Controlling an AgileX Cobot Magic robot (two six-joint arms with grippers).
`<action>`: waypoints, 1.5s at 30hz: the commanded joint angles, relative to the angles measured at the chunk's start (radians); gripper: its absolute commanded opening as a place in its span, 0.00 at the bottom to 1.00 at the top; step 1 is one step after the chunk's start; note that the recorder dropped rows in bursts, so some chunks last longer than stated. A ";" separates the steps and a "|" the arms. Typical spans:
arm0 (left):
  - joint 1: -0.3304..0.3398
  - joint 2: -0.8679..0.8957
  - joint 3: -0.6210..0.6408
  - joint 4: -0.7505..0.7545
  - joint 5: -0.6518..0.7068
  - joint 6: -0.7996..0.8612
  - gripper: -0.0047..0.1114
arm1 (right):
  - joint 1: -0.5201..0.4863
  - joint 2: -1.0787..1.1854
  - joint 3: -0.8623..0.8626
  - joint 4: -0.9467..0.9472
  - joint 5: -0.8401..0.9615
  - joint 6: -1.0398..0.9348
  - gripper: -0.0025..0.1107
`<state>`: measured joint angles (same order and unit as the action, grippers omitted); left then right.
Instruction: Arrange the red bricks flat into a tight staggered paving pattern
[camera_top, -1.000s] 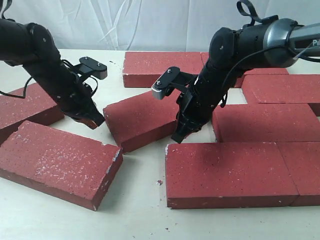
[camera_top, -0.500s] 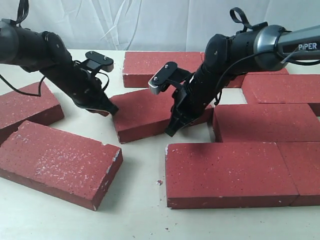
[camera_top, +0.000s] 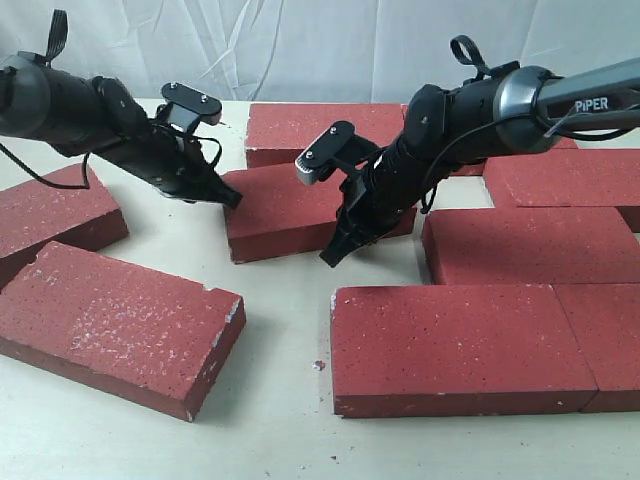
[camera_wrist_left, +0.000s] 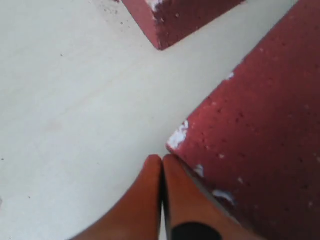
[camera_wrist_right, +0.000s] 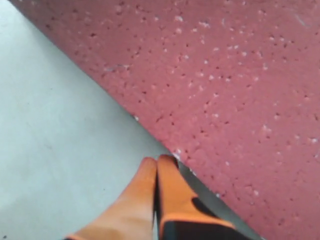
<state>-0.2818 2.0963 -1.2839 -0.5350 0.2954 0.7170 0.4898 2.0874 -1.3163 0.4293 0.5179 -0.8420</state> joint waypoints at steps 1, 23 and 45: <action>-0.031 -0.002 -0.007 -0.026 -0.055 0.005 0.04 | 0.000 -0.036 -0.005 0.045 0.033 -0.003 0.01; -0.013 -0.068 -0.007 0.035 0.308 0.044 0.04 | 0.002 -0.054 -0.005 0.072 0.205 -0.039 0.01; -0.039 0.081 -0.060 -0.173 0.065 0.186 0.04 | 0.000 0.002 -0.005 0.076 -0.074 -0.044 0.01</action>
<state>-0.3173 2.1403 -1.3333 -0.6662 0.3883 0.8578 0.4915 2.0783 -1.3180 0.5063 0.4792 -0.8783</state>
